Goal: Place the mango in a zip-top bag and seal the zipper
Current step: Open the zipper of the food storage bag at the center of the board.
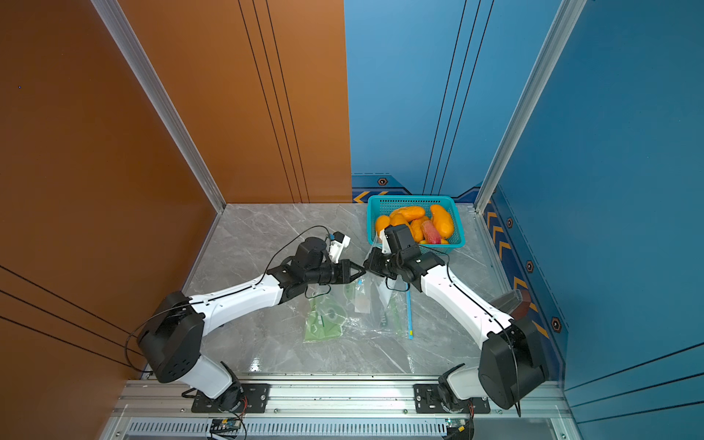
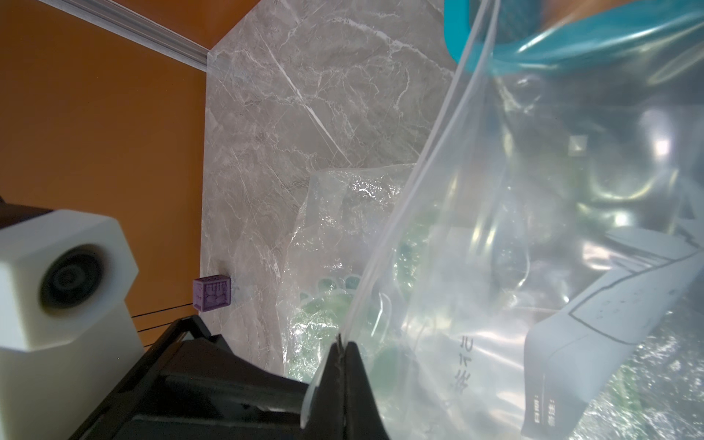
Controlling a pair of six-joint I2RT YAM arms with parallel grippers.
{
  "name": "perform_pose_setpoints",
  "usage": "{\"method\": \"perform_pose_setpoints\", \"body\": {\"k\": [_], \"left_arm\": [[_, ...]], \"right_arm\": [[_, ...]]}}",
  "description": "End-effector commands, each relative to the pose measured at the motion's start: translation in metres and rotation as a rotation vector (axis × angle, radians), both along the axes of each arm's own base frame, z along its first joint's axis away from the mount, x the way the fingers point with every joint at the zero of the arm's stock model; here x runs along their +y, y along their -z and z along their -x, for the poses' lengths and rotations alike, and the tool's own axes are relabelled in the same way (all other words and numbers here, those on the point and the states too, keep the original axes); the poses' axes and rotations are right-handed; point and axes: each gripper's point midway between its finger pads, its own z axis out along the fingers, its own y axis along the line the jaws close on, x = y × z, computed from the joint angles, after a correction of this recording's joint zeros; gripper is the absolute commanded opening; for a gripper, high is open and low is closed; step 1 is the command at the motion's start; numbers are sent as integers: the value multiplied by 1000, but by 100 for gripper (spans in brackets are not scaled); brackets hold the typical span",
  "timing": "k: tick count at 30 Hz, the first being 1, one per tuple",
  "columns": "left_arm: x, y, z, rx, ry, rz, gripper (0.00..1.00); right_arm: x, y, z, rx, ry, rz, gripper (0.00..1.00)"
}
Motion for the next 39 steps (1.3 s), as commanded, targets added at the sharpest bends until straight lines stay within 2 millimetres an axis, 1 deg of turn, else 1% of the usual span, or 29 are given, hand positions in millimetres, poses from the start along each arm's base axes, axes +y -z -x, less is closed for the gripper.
{"method": "perform_pose_setpoints", "body": {"k": [1,2,8,9,14,17,21,24,27,30,32,34,36,38,39], "left_arm": [[7,-10,-5,-25,-35,23,18],[7,-9,-6,-22,-35,21,17],[8,-3,-8,-1,-50,16,1],[9,-3,-8,-1,-53,16,0],[11,-4,-13,-9,-75,13,0],[15,-9,-16,-28,-105,9,0],[24,-25,-21,-90,-164,8,0],[31,-46,-19,-170,-203,8,0],[40,-66,-16,-259,-253,1,0],[47,-91,-14,-349,-288,0,0],[54,-108,-11,-408,-310,4,0],[64,-127,-7,-475,-348,1,0],[74,-143,-2,-552,-380,-13,0],[84,-160,5,-630,-407,-31,0],[88,-167,8,-667,-414,-41,0]], "right_arm": [[-6,3,5,-10,8,34,0],[-6,3,5,-12,7,39,0],[-8,2,5,-20,10,54,0],[-8,3,6,-17,7,60,0],[-15,1,11,-23,9,121,0],[-24,-3,17,-31,20,190,0],[-37,-14,27,-42,40,272,0],[-36,-28,33,-75,34,275,0],[-24,-52,34,-138,10,250,0],[-8,-76,27,-213,-23,236,0],[7,-91,20,-259,-48,214,0],[25,-107,11,-311,-84,193,0],[39,-122,1,-359,-100,189,0],[48,-133,-12,-390,-94,191,0],[59,-135,-13,-397,-102,192,0]]}}
